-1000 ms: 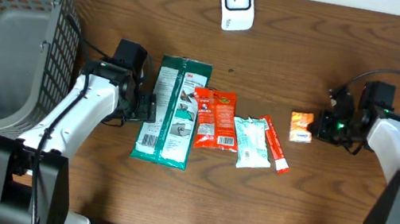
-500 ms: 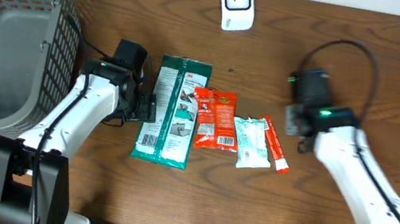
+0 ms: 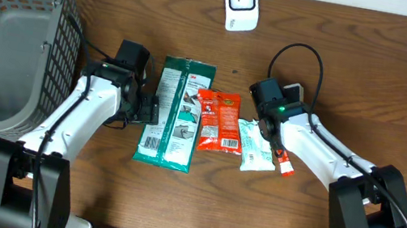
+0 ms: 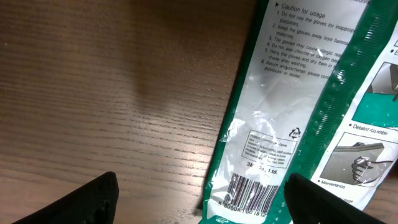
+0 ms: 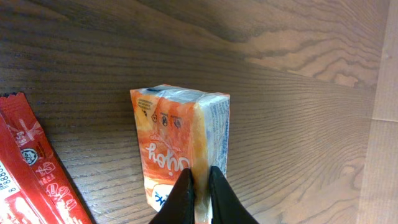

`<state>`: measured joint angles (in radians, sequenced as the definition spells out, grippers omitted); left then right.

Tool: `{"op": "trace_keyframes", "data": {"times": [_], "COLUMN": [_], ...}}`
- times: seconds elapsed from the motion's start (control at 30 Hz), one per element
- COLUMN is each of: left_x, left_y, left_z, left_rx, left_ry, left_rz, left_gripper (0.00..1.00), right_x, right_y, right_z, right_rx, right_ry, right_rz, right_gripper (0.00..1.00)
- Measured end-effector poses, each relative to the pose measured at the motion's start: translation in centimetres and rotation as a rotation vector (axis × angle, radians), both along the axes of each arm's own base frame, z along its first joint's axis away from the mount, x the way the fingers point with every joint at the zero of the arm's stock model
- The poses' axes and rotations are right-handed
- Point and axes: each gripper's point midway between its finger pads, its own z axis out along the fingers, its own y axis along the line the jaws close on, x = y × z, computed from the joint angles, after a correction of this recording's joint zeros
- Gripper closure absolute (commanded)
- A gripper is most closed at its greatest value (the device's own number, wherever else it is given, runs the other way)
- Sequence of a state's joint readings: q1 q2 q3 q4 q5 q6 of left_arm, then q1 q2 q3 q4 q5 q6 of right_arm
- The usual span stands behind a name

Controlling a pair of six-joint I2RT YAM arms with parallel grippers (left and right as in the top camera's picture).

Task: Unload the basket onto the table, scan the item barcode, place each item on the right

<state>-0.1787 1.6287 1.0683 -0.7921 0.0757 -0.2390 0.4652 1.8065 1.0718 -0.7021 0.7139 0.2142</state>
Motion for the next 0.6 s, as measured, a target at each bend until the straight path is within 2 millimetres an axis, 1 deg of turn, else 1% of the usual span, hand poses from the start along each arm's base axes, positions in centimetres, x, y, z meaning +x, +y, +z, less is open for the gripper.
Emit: {"op": "trace_keyframes", "data": {"times": [0.17,0.23,0.47,0.6], "left_x": [0.00,0.00,0.00,0.00], "left_y": [0.00,0.00,0.00,0.00], "left_z": [0.00,0.00,0.00,0.00], "left_rx": [0.000,0.000,0.000,0.000], "left_ry": [0.000,0.000,0.000,0.000], "left_rz": [0.000,0.000,0.000,0.000], "left_gripper": [0.14,0.14,0.14,0.14], "right_x": [-0.02,-0.04,-0.02,-0.14], "right_y": [0.07,0.16,0.54,0.87], "right_z": [-0.07,-0.14,-0.40,-0.66], "right_rx": [0.007,0.013,0.040,0.063], "right_ry": [-0.001,0.002,0.004,0.015], "right_rz": [-0.004,-0.003,-0.002,0.001], "right_gripper": [0.89,0.83,0.80,0.75]}}
